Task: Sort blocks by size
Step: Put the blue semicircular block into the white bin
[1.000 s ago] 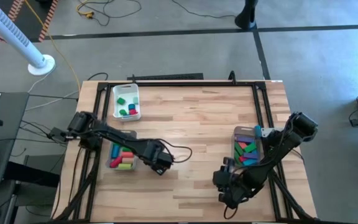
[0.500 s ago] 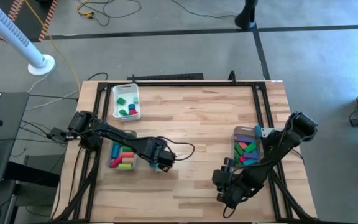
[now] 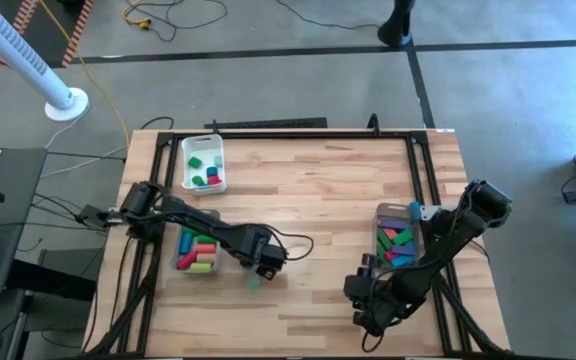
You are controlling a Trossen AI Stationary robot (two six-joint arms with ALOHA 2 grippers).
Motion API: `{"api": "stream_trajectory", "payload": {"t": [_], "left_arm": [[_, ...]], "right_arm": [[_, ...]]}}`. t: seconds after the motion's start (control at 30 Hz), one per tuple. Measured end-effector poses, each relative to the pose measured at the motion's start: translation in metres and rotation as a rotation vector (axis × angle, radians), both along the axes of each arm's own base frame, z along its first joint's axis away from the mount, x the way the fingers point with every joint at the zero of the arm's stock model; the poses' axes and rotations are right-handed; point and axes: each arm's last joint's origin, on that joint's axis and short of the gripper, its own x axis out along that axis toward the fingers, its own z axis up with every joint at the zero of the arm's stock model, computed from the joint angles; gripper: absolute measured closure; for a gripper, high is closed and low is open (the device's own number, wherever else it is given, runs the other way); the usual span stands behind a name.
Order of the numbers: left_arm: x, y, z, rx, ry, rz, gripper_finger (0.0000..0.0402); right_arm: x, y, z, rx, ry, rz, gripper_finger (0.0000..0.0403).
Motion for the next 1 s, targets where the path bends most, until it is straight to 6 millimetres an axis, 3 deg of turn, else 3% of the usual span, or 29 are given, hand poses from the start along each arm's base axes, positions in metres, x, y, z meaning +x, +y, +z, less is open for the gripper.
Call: {"api": "stream_trajectory", "payload": {"t": [0.3, 0.63, 1.0], "left_arm": [[-0.002, 0.000, 0.000, 0.004, 0.017, -0.013, 0.0111], [-0.012, -0.003, -0.020, -0.084, 0.024, -0.025, 0.0119], [-0.012, -0.005, -0.021, -0.117, 0.028, -0.101, 0.0260]], "right_arm": [[-0.001, -0.001, 0.000, -0.011, 0.007, 0.002, 0.0191], [-0.001, -0.002, 0.000, -0.021, 0.015, 0.001, 0.0191], [0.001, -0.004, 0.000, -0.024, 0.007, -0.011, 0.0191]]}}
